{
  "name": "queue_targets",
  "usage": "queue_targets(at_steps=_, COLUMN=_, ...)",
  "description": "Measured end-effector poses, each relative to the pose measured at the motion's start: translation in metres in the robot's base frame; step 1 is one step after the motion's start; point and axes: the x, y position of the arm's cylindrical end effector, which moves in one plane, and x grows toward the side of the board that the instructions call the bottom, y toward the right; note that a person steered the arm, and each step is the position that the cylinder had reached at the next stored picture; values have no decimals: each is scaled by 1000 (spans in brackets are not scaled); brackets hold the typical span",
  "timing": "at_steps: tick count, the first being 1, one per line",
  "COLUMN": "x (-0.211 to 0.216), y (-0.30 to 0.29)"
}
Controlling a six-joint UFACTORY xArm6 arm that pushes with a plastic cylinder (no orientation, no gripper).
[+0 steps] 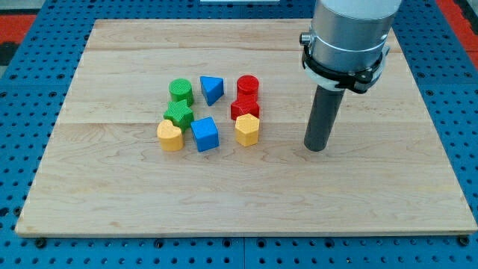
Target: Move the hexagon into the red star
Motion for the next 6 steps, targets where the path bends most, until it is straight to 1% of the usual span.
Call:
queue_targets(at_steps=1, x=4, y=-6)
queue_targets(at_steps=3, x=14, y=-44)
queue_targets(at_steps=4, x=3, y=-112)
queue_targets(at_steps=5, x=-28, y=-75)
queue_targets(at_steps=6, x=-35, y=-69)
